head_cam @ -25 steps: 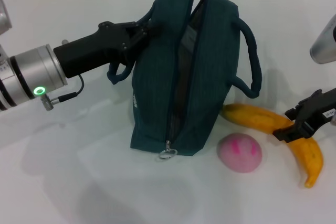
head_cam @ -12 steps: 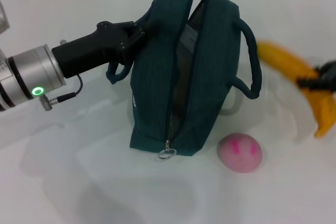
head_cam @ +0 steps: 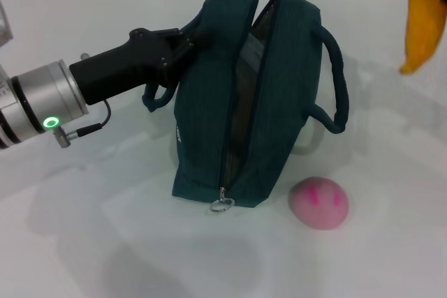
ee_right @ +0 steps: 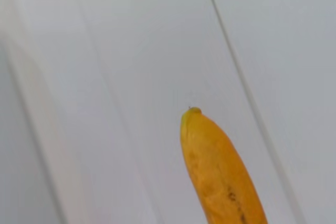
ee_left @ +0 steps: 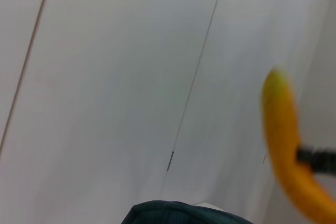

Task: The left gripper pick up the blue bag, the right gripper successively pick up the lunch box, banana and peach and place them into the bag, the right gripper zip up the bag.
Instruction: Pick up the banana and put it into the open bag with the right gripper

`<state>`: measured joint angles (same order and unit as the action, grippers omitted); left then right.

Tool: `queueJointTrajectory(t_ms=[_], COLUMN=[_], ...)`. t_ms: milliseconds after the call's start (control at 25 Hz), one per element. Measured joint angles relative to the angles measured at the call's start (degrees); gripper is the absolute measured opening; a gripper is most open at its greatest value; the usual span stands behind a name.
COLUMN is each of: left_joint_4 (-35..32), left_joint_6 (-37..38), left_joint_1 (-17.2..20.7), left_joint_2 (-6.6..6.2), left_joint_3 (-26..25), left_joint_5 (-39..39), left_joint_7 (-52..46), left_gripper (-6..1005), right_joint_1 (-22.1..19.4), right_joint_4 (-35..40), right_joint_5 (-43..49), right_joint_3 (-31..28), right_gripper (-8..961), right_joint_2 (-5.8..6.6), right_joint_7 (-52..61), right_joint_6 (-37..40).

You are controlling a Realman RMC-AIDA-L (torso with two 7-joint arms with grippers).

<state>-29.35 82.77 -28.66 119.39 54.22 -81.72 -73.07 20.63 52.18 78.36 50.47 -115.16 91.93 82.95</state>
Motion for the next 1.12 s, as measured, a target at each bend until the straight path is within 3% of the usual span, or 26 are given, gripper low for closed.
queueJointTrajectory(t_ms=[160, 440, 600, 1120], left_joint_4=[0.00, 0.00, 0.00, 0.38], left_joint_6=[0.03, 0.11, 0.12, 0.80], left_joint_1=[-0.29, -0.88, -1.25, -1.54], left_joint_2=[0.04, 0.14, 0.14, 0.14], left_joint_3=[0.23, 0.36, 0.36, 0.53], left_joint_5=[0.00, 0.16, 0.50, 1.59], left_joint_7=[0.01, 0.04, 0.04, 0.28], left_gripper=[36, 36, 36, 36], right_joint_1=[5.66, 17.10, 18.08, 19.27], right_joint_4=[-10.78, -25.62, -27.92, -34.86], right_joint_5=[-7.79, -7.41, -8.31, -21.22], right_joint_3=[1.49, 7.08, 11.15, 23.96], right_gripper=[438, 447, 452, 468], right_joint_2=[-0.26, -0.35, -0.94, -1.02], right_joint_7=[-6.95, -10.50, -14.51, -24.14], right_joint_6=[5.77, 6.93, 5.76, -0.66])
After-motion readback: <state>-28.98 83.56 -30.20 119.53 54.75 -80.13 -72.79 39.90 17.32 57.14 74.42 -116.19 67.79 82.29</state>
